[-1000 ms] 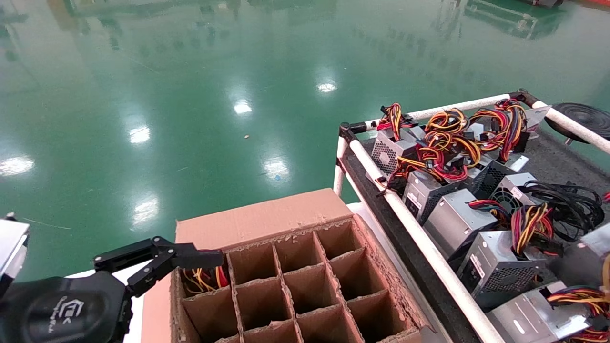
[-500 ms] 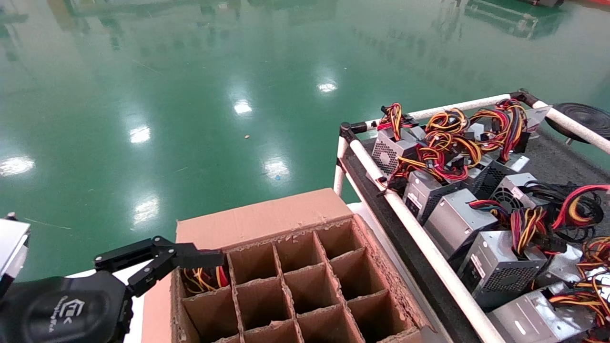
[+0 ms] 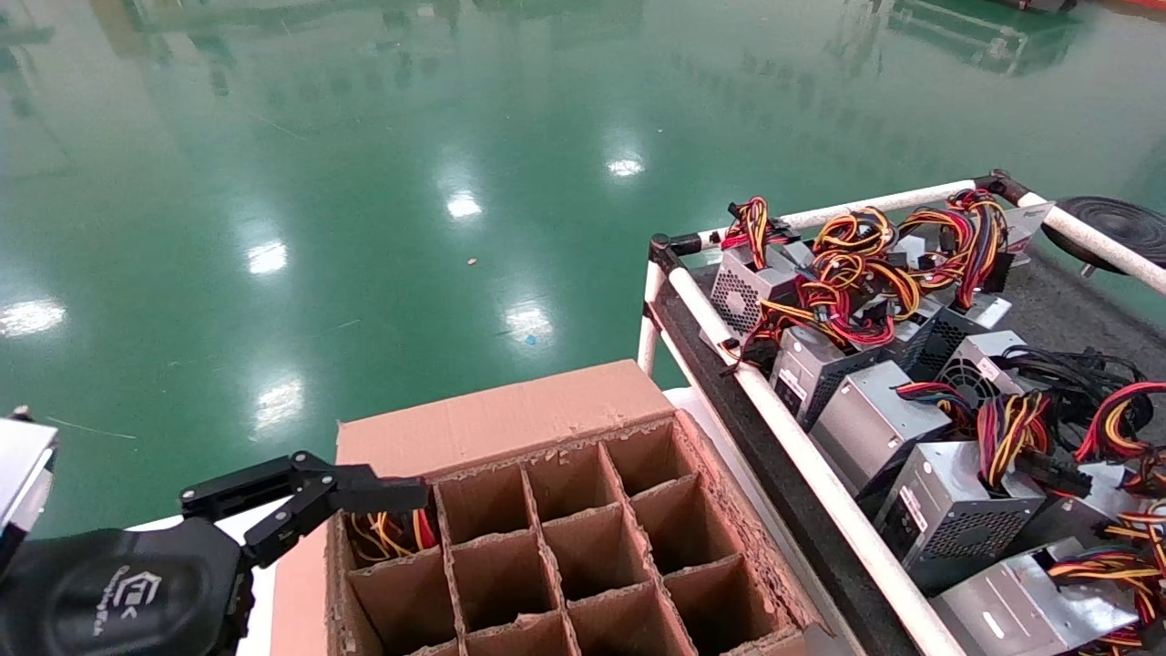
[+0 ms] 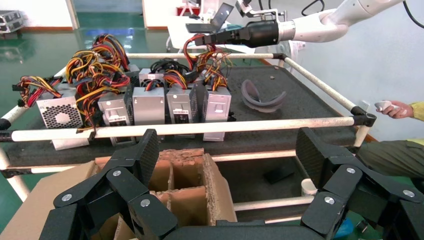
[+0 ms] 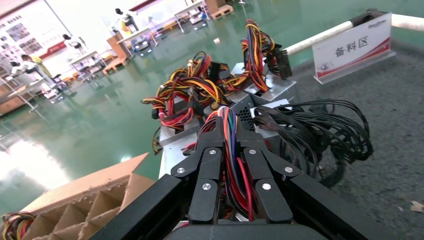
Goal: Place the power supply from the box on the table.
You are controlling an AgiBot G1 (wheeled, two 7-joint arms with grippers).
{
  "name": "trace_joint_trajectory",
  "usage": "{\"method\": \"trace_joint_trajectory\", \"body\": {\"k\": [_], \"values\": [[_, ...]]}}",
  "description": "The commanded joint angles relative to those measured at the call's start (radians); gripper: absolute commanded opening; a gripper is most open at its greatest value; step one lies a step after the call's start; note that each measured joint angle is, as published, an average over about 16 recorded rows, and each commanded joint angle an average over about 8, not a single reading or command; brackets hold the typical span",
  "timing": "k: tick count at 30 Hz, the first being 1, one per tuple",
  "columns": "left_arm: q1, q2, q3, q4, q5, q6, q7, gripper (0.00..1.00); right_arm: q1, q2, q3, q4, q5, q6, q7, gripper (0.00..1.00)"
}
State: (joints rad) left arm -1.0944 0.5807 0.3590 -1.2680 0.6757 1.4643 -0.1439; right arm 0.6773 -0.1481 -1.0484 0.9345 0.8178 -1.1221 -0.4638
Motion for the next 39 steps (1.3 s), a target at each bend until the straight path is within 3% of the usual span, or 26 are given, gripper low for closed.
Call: {"method": "trace_joint_trajectory", "body": {"k": [1, 12, 24, 39], "values": [[0.000, 0.000, 0.000, 0.000, 0.000, 0.000, 0.000, 1.00, -0.003, 0.008, -0.001, 0.014, 0.006, 0.014, -0.008, 1.00], [0.000, 0.000, 0.000, 0.000, 0.000, 0.000, 0.000, 1.00, -0.002, 0.013, -0.001, 0.014, 0.001, 0.014, -0.007, 1.00], [0.000, 0.000, 0.000, 0.000, 0.000, 0.000, 0.000, 1.00, 0.000, 0.111, -0.015, 0.045, -0.101, 0.021, 0.059, 1.00], [0.000, 0.000, 0.000, 0.001, 0.000, 0.000, 0.000, 1.00, 0.047, 0.151, 0.031, 0.061, -0.139, 0.076, 0.085, 1.00]]}}
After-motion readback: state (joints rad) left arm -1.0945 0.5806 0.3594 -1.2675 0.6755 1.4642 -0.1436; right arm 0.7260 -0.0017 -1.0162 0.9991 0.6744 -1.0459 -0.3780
